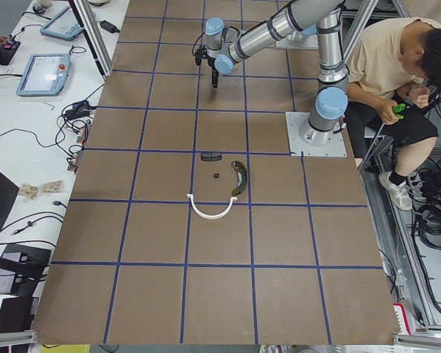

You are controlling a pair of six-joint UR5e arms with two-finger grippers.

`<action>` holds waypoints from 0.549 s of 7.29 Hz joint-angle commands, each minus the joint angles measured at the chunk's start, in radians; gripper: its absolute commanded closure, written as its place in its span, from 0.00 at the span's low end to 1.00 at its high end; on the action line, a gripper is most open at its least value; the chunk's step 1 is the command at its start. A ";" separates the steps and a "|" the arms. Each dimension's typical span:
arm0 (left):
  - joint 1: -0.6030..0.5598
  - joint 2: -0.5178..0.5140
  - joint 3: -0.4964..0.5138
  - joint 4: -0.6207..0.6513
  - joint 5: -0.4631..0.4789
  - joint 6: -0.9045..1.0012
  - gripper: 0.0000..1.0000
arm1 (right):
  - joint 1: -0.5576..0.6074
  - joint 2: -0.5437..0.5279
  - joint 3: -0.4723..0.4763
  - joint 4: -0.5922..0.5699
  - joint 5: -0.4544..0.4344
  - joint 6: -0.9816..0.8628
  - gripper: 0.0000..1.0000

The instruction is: Place bearing gear from tray to pile

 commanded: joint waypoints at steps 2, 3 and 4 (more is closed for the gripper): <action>-0.001 -0.012 0.006 0.004 0.005 0.005 1.00 | -0.019 -0.018 -0.005 0.050 -0.011 0.077 0.00; 0.005 -0.007 0.015 0.001 0.002 0.010 1.00 | -0.014 -0.018 0.000 0.039 0.000 0.076 0.00; 0.014 0.005 0.033 -0.005 0.002 0.013 1.00 | -0.014 -0.015 0.001 0.038 0.000 0.076 0.00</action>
